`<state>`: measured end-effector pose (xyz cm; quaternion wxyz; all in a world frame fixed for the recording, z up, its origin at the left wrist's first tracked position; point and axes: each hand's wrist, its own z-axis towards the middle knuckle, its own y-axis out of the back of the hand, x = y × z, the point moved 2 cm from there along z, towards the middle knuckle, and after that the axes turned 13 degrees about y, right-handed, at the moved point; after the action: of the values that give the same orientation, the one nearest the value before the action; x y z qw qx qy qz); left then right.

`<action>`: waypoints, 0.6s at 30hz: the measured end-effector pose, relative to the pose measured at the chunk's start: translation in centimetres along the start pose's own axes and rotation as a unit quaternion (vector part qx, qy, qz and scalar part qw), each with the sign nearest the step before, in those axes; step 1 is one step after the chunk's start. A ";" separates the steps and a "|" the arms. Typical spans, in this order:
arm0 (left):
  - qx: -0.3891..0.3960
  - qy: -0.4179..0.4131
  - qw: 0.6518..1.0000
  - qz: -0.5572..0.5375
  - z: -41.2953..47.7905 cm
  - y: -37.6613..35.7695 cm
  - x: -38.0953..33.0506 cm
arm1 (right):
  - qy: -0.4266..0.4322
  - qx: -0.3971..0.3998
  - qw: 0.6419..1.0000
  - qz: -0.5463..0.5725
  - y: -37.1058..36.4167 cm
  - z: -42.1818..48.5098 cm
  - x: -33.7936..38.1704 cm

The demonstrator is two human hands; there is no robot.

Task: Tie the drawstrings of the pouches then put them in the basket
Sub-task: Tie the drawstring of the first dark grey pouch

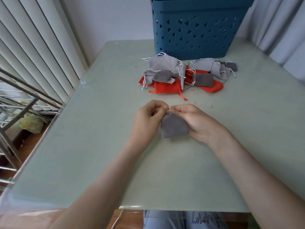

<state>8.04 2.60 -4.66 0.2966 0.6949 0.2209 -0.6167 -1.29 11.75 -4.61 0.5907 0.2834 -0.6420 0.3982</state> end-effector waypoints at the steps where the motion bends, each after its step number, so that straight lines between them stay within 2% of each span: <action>1: 0.009 -0.006 1.000 -0.012 -0.1 0.0 -0.2 | -0.012 0.007 0.999 0.039 0.0 0.0 0.1; 5: 0.047 -0.022 0.997 -0.061 -0.5 -0.1 -0.6 | -0.045 0.027 0.990 0.133 0.0 -0.3 0.3; 9: 0.073 -0.051 0.994 -0.070 -0.5 -0.1 -0.8 | -0.056 0.035 0.986 0.156 0.2 -0.5 0.5; 13: 0.050 -0.156 0.986 0.024 -0.5 0.2 -0.7 | -0.043 0.051 0.990 0.121 0.6 -0.5 0.4; 16: -0.008 -0.265 0.955 0.131 -0.5 0.4 -0.5 | -0.033 0.050 0.994 0.095 1.0 -0.4 0.2; 18: -0.030 -0.283 0.945 0.159 -0.6 0.4 -0.4 | -0.021 0.048 0.996 0.071 1.1 -0.4 0.5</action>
<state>8.68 2.71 -4.18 0.4620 0.5083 0.0332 -0.7260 -2.05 12.69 -4.36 0.5328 0.2733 -0.6534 0.4631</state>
